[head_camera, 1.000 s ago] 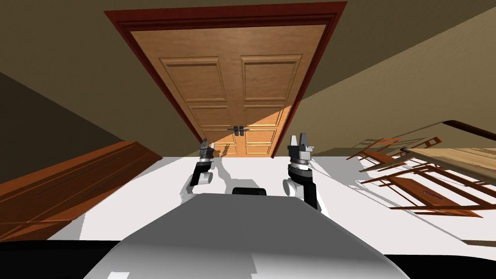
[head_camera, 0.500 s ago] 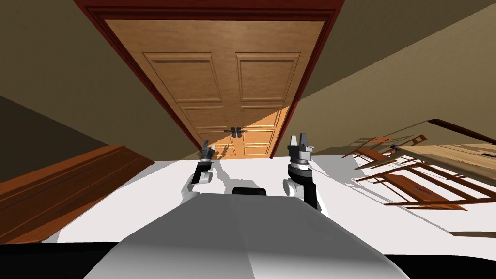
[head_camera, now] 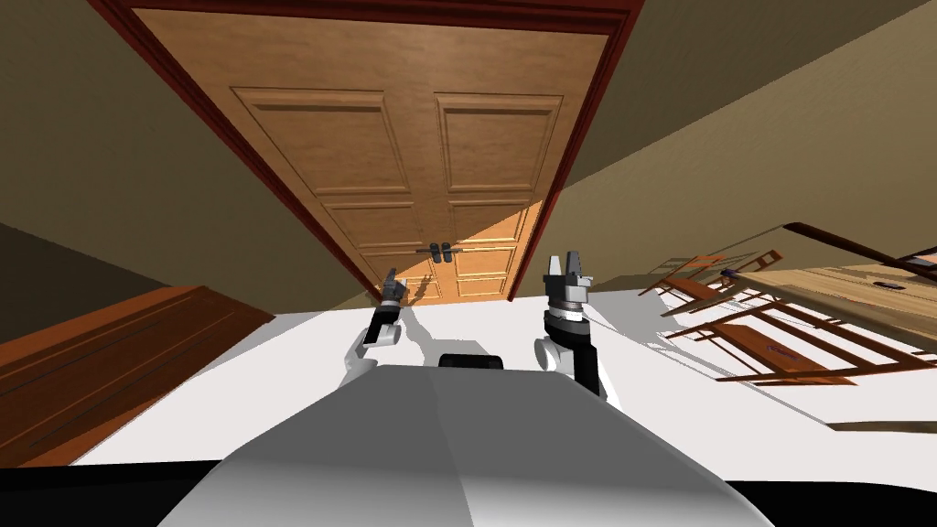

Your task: Pull the door open

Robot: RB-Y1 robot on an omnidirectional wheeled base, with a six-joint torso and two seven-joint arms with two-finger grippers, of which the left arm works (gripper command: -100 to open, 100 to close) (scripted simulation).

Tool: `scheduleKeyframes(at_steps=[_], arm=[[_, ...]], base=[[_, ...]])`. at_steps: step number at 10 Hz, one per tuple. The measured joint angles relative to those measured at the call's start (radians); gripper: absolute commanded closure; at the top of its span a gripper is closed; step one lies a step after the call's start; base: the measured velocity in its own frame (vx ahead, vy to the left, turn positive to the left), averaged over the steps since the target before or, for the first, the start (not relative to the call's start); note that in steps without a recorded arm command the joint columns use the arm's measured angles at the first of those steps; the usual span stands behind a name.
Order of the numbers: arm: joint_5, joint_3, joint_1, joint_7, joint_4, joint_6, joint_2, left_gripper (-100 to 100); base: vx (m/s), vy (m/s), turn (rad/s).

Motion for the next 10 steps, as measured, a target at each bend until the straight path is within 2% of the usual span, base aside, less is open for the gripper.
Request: scheduleKeyframes(at_steps=[3, 10], arm=[[0.006, 0.007, -0.026, 0.013, 0.070, 0.012, 0.023, -100], [0.012, 0.018, -0.071, 0.028, 0.205, 0.040, 0.054, -100]], base=[[0.104, 0.008, -0.065], [0.097, 0.003, -0.062]])
